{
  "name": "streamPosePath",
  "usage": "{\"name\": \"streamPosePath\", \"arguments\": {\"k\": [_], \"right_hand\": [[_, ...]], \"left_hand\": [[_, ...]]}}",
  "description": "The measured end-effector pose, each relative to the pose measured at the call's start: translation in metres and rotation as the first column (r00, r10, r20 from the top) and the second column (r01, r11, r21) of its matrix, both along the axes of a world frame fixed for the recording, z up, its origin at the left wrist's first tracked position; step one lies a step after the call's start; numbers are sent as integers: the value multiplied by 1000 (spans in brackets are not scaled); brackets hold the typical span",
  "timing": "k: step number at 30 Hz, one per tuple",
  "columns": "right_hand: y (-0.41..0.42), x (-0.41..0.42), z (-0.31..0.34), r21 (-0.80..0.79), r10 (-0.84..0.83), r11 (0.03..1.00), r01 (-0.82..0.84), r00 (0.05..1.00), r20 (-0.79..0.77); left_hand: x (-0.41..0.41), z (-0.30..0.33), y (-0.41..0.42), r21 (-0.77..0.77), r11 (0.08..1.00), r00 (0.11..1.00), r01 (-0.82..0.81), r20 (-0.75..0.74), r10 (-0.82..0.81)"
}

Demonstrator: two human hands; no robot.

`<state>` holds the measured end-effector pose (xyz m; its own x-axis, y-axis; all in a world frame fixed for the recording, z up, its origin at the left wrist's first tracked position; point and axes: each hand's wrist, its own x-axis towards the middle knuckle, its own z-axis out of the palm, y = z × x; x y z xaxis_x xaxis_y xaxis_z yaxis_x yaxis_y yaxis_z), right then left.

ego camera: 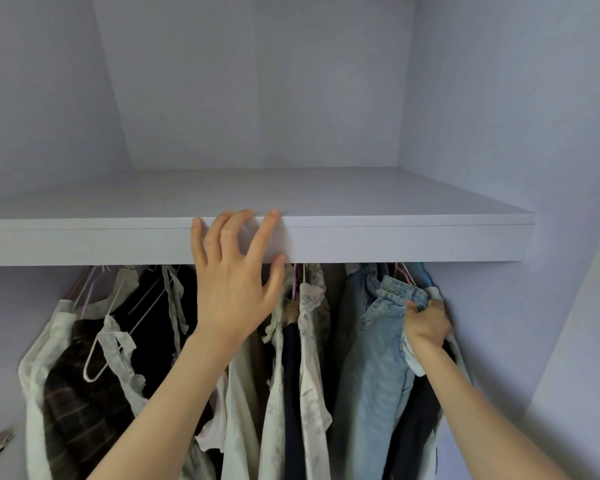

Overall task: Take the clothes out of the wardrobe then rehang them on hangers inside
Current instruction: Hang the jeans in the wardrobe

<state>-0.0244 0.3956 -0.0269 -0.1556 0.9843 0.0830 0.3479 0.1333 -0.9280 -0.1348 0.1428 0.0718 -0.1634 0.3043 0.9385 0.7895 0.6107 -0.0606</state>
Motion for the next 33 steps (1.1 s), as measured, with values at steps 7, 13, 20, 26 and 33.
{"name": "streamPosePath", "arguments": {"k": [7,13,20,26,33], "right_hand": [[0,3,7,-62,-5,998,6,1000,12],[-14,16,-2,88,67,993,-73,995,69],[-53,24,-24,516,160,812,-271,955,249],[-117,20,-33,610,382,567,-554,832,401],[-233,25,-47,532,720,209,-821,497,484]], "left_hand": [[2,1,-2,-12,1000,1000,3,15,-3],[11,1,-7,-93,996,997,-3,82,10],[24,-54,-43,-250,968,976,-8,208,61],[43,-109,-104,-337,938,908,-75,366,204],[95,-153,-209,-460,847,719,-265,491,491]]}}
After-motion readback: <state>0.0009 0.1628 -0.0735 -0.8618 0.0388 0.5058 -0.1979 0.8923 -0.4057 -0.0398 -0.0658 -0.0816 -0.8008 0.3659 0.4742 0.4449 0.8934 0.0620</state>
